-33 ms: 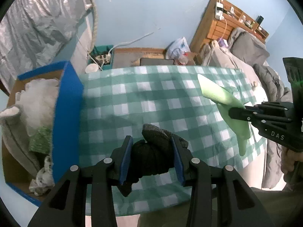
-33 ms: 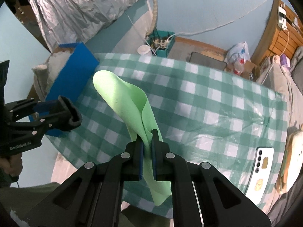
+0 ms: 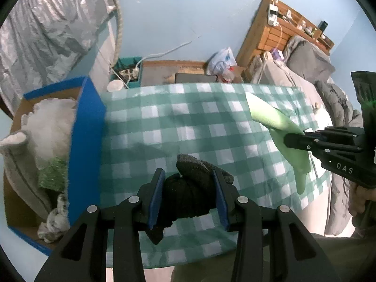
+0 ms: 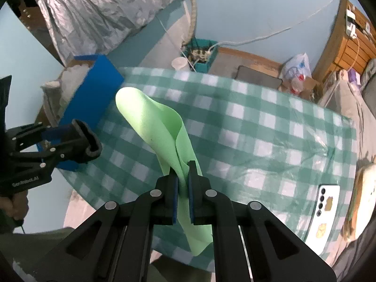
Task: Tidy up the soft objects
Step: 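Carry the black sock and green cloth over the box with both grippers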
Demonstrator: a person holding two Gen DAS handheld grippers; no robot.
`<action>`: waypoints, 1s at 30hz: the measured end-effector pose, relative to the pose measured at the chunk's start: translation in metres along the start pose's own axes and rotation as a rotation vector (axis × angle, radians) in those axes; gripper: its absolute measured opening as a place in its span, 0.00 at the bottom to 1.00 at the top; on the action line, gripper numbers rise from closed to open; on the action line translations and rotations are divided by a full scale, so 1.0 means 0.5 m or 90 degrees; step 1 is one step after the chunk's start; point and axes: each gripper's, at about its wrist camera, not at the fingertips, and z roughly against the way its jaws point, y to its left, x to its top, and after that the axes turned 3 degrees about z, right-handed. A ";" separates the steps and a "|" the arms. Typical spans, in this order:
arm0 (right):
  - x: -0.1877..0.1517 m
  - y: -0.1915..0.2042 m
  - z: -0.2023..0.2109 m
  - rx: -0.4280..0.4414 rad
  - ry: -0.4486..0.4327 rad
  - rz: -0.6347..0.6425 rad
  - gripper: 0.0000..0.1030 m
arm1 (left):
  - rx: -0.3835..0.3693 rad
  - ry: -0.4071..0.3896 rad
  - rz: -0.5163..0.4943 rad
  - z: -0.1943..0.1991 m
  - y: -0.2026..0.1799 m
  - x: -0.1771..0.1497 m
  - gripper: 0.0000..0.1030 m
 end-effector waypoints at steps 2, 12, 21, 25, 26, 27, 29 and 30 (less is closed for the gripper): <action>0.012 0.011 0.005 0.005 -0.005 0.004 0.06 | 0.006 -0.006 0.009 0.010 0.013 0.002 0.40; 0.082 0.084 0.023 0.034 -0.037 0.038 0.06 | 0.036 -0.037 0.055 0.065 0.085 0.009 0.40; 0.145 0.156 0.008 0.064 -0.049 0.084 0.06 | 0.063 -0.067 0.103 0.102 0.161 0.013 0.40; 0.171 0.191 -0.004 0.080 -0.049 0.102 0.06 | 0.075 -0.072 0.122 0.111 0.191 0.009 0.40; 0.178 0.201 -0.007 0.084 -0.048 0.107 0.06 | 0.078 -0.073 0.126 0.113 0.198 0.008 0.40; 0.185 0.211 -0.009 0.089 -0.049 0.112 0.06 | 0.080 -0.073 0.131 0.116 0.207 0.006 0.40; 0.199 0.231 -0.015 0.098 -0.050 0.122 0.06 | 0.086 -0.074 0.138 0.118 0.220 0.004 0.40; 0.205 0.240 -0.018 0.102 -0.050 0.126 0.06 | 0.088 -0.075 0.141 0.120 0.229 0.002 0.40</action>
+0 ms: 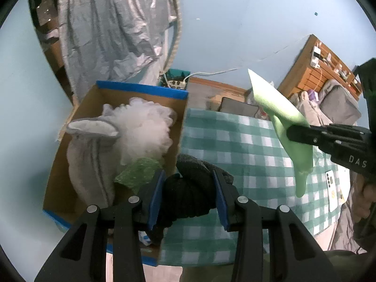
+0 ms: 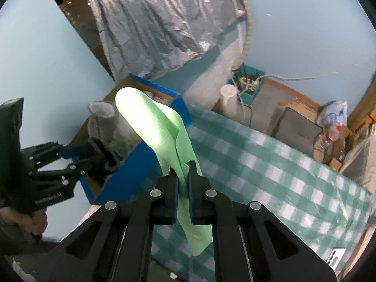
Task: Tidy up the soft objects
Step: 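Carry the black sock and green cloth over the box with both grippers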
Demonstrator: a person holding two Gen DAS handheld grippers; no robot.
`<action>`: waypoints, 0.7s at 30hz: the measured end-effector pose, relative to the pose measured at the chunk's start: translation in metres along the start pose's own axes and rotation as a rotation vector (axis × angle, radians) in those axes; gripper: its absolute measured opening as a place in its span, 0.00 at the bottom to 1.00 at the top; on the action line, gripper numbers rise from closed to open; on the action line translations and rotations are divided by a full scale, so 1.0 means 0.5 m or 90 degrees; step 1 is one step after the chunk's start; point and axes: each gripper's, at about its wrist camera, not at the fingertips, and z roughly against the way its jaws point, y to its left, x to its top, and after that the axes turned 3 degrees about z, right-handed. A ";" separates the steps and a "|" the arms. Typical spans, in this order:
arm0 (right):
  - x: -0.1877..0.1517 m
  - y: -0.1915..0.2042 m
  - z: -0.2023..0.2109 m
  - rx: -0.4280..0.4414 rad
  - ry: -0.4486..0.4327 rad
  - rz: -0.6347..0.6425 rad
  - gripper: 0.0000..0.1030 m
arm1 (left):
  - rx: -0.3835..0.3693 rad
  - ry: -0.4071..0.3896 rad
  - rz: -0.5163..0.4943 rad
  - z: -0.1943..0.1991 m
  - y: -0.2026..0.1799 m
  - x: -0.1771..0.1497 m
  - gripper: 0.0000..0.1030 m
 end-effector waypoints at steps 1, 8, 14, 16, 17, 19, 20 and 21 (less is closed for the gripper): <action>0.006 0.006 -0.004 0.004 0.000 0.004 0.06 | 0.003 0.000 0.004 0.000 0.009 0.000 0.40; 0.065 0.067 -0.047 0.033 0.001 0.035 0.06 | 0.018 -0.001 0.027 0.004 0.061 0.006 0.40; 0.104 0.124 -0.082 0.055 0.000 0.059 0.06 | 0.028 0.001 0.036 0.000 0.106 0.011 0.40; 0.116 0.140 -0.092 0.059 0.000 0.064 0.06 | 0.031 0.002 0.040 -0.003 0.122 0.012 0.40; 0.123 0.148 -0.100 0.062 0.000 0.067 0.06 | 0.032 0.003 0.042 -0.003 0.127 0.012 0.40; 0.135 0.162 -0.114 0.071 -0.001 0.071 0.06 | 0.033 0.004 0.048 -0.004 0.144 0.012 0.40; 0.142 0.172 -0.125 0.075 0.002 0.071 0.06 | 0.033 0.004 0.050 -0.004 0.150 0.012 0.40; 0.147 0.177 -0.131 0.077 0.003 0.071 0.06 | 0.034 0.005 0.051 -0.006 0.157 0.013 0.40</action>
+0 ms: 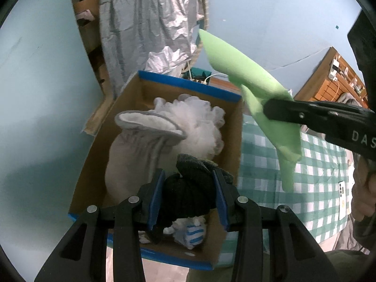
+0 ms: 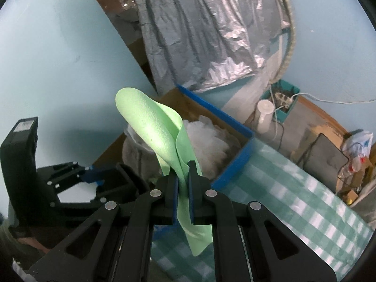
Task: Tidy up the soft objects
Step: 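Carry the black sock and green cloth over the box with both grippers, then open both grippers to drop the sock and green cloth into the box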
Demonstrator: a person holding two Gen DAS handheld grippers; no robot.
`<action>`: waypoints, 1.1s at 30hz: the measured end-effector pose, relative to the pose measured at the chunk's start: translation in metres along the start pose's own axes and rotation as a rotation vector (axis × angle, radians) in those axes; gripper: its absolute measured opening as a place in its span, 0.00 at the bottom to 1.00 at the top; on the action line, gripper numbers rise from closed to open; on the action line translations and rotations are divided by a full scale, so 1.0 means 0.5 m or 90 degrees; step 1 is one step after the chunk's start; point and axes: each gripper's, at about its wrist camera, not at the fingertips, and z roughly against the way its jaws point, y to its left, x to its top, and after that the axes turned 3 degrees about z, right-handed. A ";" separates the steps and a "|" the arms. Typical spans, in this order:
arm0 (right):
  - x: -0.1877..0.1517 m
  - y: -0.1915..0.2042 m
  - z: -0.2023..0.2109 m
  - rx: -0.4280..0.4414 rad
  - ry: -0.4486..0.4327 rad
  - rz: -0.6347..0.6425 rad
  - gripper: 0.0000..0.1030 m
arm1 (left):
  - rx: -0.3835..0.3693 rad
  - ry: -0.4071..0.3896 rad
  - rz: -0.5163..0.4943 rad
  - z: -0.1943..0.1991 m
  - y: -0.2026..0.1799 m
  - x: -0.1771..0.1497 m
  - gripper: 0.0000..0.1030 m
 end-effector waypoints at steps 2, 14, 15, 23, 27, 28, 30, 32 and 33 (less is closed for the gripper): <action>0.014 0.008 -0.019 0.006 0.002 -0.004 0.06 | 0.002 0.002 0.003 -0.004 0.015 0.001 0.40; 0.050 0.029 -0.118 0.020 0.034 -0.048 0.06 | -0.012 0.027 -0.003 -0.037 0.060 0.003 0.40; 0.049 0.029 -0.122 0.019 0.035 -0.052 0.06 | -0.013 0.027 -0.008 -0.038 0.060 0.004 0.40; 0.043 0.034 -0.153 0.016 0.059 -0.082 0.22 | -0.013 0.031 -0.020 -0.046 0.059 0.007 0.47; 0.039 0.038 -0.144 -0.004 0.049 -0.089 0.40 | -0.012 0.024 -0.025 -0.037 0.059 0.007 0.56; 0.038 0.039 -0.140 -0.003 0.047 -0.089 0.40 | -0.012 0.023 -0.025 -0.034 0.061 0.006 0.57; 0.035 0.041 -0.129 -0.007 0.042 -0.090 0.43 | -0.010 0.020 -0.024 -0.028 0.064 0.006 0.60; 0.034 0.044 -0.118 -0.014 0.036 -0.085 0.44 | -0.006 0.015 -0.021 -0.019 0.064 0.004 0.62; 0.032 0.045 -0.111 -0.017 0.034 -0.083 0.45 | -0.004 0.013 -0.019 -0.015 0.065 0.004 0.63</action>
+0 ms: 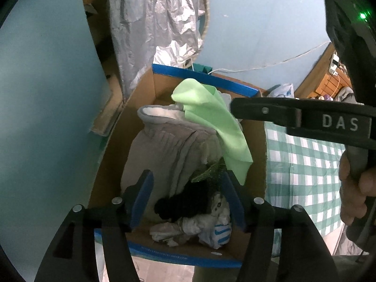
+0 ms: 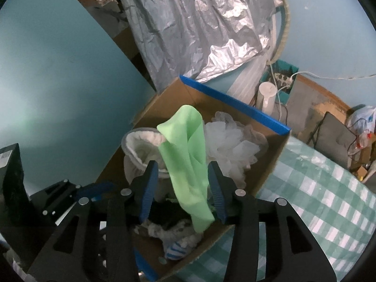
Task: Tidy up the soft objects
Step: 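Open both grippers to drop the sock and green cloth into the box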
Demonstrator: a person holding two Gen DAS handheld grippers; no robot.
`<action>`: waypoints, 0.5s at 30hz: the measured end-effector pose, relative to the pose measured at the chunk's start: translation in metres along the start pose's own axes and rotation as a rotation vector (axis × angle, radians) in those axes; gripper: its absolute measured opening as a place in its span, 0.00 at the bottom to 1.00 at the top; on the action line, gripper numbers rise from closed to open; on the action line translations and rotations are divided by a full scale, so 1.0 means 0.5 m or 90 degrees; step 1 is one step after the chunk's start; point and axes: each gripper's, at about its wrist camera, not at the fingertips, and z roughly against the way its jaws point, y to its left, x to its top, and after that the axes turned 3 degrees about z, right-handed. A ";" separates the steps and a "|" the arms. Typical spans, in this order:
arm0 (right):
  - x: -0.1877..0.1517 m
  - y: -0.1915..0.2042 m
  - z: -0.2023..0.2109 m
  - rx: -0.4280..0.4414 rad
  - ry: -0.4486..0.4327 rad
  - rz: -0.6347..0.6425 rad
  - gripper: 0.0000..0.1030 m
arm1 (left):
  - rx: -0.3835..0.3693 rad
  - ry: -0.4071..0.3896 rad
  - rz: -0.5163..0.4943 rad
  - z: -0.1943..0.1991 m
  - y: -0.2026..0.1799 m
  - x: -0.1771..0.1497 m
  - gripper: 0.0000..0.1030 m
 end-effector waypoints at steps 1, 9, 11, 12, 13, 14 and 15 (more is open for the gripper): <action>-0.001 -0.001 0.005 -0.002 -0.002 0.001 0.46 | 0.002 -0.003 0.002 0.005 0.000 0.000 0.64; -0.014 -0.007 0.057 -0.037 -0.015 0.018 0.55 | 0.011 -0.018 0.016 0.047 -0.004 -0.010 0.74; -0.016 -0.010 0.069 -0.044 -0.017 0.018 0.56 | 0.015 -0.019 0.020 0.057 -0.007 -0.011 0.77; -0.017 -0.012 0.078 -0.048 -0.017 0.019 0.57 | 0.016 -0.019 0.022 0.063 -0.009 -0.014 0.78; -0.018 -0.013 0.086 -0.051 -0.018 0.020 0.58 | 0.017 -0.021 0.023 0.068 -0.011 -0.014 0.78; -0.018 -0.015 0.095 -0.057 -0.022 0.022 0.59 | 0.019 -0.023 0.024 0.074 -0.014 -0.014 0.78; -0.019 -0.016 0.103 -0.063 -0.025 0.024 0.61 | 0.021 -0.024 0.025 0.078 -0.017 -0.013 0.78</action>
